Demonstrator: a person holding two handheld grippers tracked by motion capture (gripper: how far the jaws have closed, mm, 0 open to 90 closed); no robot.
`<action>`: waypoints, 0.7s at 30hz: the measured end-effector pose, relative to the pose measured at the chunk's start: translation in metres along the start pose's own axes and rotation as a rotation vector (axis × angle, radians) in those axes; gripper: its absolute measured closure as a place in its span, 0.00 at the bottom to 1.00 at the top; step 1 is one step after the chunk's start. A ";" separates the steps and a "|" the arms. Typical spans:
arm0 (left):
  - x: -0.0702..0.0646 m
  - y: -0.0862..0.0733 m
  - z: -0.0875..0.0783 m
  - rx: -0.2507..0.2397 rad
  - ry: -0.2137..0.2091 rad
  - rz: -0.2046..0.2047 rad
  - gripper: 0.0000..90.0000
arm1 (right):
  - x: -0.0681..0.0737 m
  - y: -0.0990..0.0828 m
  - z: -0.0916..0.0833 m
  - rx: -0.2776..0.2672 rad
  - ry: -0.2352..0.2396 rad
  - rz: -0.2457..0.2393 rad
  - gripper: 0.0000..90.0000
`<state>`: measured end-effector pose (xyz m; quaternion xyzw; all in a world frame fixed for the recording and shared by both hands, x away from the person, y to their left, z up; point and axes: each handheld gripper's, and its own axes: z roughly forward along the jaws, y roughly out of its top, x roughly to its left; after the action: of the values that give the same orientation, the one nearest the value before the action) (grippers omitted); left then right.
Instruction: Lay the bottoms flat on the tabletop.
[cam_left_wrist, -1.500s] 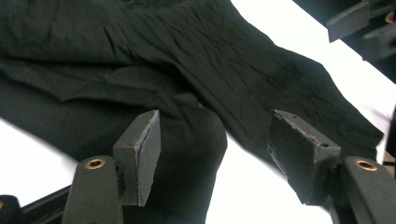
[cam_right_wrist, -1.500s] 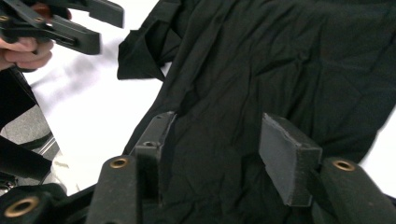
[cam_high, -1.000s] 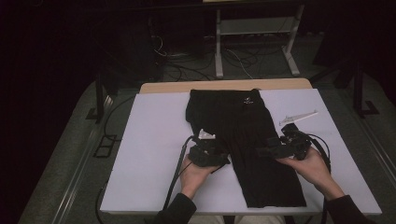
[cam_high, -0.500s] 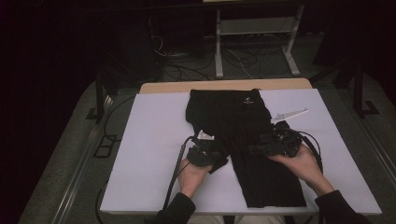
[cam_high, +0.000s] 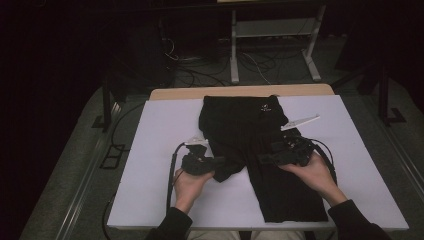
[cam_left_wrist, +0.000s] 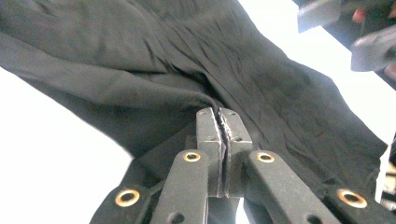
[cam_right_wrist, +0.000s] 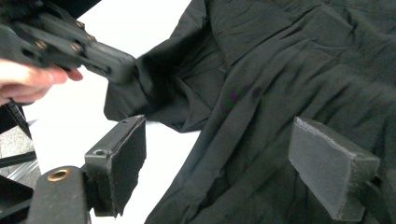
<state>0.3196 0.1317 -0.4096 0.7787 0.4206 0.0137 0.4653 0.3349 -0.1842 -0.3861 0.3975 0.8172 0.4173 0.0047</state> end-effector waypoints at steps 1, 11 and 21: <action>0.003 0.000 -0.005 -0.015 -0.001 -0.011 0.97 | 0.001 0.001 0.002 -0.001 0.000 -0.002 0.21; 0.036 -0.005 -0.033 -0.113 0.036 -0.092 0.97 | 0.009 0.008 0.020 0.010 0.024 -0.002 0.22; 0.055 -0.011 -0.036 -0.160 0.048 -0.126 0.97 | 0.019 0.010 0.047 0.031 0.062 0.012 0.26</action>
<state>0.3325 0.1967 -0.4176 0.7104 0.4775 0.0367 0.5158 0.3446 -0.1363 -0.4037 0.3895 0.8209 0.4165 -0.0294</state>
